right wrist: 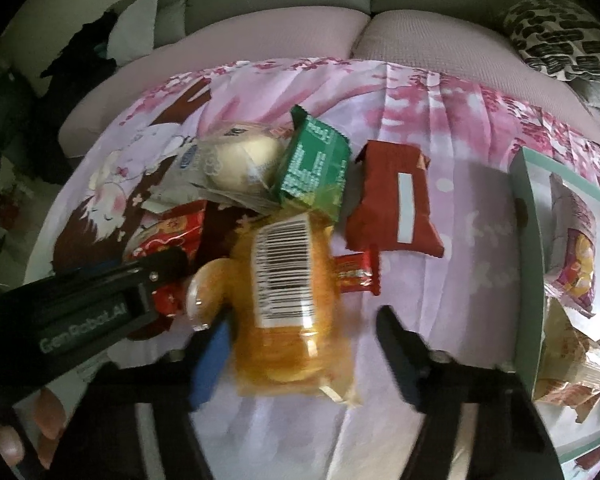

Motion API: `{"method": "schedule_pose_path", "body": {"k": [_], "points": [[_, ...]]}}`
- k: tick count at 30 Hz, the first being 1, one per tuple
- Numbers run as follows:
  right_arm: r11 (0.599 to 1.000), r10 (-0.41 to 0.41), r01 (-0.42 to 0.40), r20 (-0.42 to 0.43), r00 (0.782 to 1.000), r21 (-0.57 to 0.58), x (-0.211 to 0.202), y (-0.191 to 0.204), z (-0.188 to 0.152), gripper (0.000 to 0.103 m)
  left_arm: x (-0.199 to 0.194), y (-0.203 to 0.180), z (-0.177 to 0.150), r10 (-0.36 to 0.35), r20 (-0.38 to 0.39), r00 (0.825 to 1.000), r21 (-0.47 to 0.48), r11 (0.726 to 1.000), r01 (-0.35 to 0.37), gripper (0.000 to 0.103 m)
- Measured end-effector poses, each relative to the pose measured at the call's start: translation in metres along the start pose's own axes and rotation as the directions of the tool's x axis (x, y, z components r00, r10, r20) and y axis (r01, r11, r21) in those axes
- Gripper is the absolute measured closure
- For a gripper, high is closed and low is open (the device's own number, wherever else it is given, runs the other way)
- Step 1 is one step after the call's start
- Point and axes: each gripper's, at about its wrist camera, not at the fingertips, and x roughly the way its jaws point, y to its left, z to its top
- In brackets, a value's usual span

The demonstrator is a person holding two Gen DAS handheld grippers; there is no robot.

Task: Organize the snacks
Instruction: 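Grasp the red printed snack bag with the left tool while the right tool grasps the orange bun bag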

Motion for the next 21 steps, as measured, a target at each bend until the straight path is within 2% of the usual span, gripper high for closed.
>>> {"method": "schedule_pose_path", "body": {"k": [1, 7, 21], "points": [[1.000, 0.004, -0.004, -0.001, 1.000, -0.004, 0.000, 0.001, 0.000, 0.047, 0.000, 0.000, 0.000, -0.002, 0.001, 1.000, -0.003, 1.000, 0.002, 0.052], [1.000, 0.009, -0.009, -0.003, 1.000, -0.010, 0.000, 0.003, -0.001, 0.056, -0.004, 0.007, 0.001, -0.012, 0.013, 1.000, -0.035, 0.999, 0.012, 0.052], [0.999, 0.043, -0.044, 0.040, 0.998, 0.006, -0.021, -0.003, -0.001, 0.059, -0.023, 0.005, 0.001, 0.011, 0.068, 0.998, -0.039, 0.999, -0.008, 0.053]]}}
